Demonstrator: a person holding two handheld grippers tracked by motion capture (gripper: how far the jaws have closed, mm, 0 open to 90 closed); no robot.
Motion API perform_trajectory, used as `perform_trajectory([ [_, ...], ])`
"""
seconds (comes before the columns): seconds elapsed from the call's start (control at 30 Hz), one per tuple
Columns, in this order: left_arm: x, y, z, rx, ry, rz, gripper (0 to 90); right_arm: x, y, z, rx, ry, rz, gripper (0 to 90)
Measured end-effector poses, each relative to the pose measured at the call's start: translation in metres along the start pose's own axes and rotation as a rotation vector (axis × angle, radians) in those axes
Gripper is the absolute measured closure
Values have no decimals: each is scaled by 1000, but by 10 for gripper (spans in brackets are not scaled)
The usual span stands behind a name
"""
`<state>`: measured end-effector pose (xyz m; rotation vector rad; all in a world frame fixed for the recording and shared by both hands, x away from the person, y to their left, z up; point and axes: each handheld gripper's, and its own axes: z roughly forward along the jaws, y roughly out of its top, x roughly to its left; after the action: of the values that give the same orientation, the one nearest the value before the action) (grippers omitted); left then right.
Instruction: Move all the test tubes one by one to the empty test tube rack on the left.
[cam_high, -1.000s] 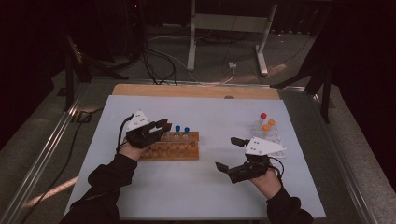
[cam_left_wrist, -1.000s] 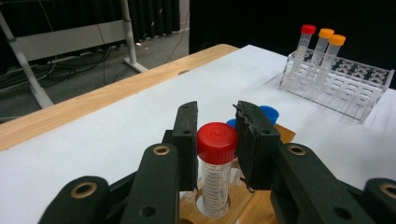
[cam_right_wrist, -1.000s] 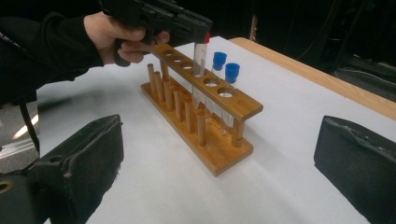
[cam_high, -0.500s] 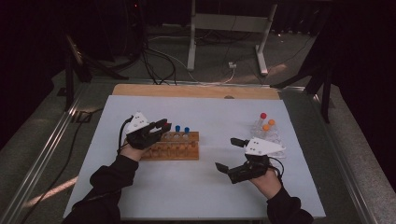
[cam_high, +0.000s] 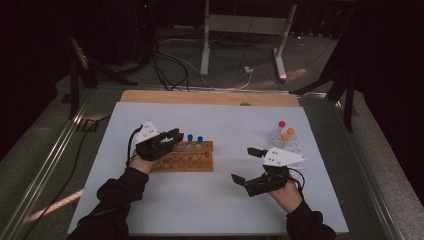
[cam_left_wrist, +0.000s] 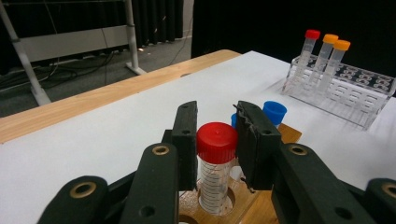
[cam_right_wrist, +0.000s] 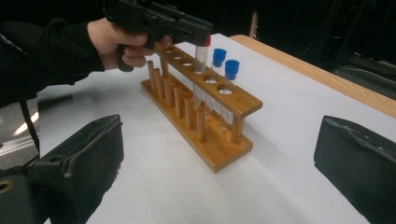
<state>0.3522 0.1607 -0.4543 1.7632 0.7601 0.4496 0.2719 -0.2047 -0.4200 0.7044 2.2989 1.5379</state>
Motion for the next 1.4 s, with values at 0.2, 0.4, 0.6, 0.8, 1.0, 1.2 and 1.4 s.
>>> perform_trajectory([
  [0.2, 0, 2, -1, -4, -7, 0, 613, -1, -1, -1, -42, -2, -17, 13],
  [0.4, -2, 9, -13, -49, -14, 8, 418, -6, 0, -8, -91, -16, -17, 13],
  [0.6, -4, 17, -33, -76, -56, -22, 154, -20, 8, -26, -96, -90, 22, 13],
  [0.8, -13, 16, -51, -95, -125, -13, 14, -46, 12, -49, -113, -157, 82, 14],
  [1.0, -26, 7, -64, -98, -143, 8, 13, -76, 7, -67, -109, -279, 128, 14],
  [1.2, -30, -5, -71, -105, -136, -3, 13, -98, 0, -72, -90, -379, 160, 15],
  [1.4, -28, -13, -75, -112, -113, -7, 13, -106, -6, -66, -94, -434, 172, 144],
])
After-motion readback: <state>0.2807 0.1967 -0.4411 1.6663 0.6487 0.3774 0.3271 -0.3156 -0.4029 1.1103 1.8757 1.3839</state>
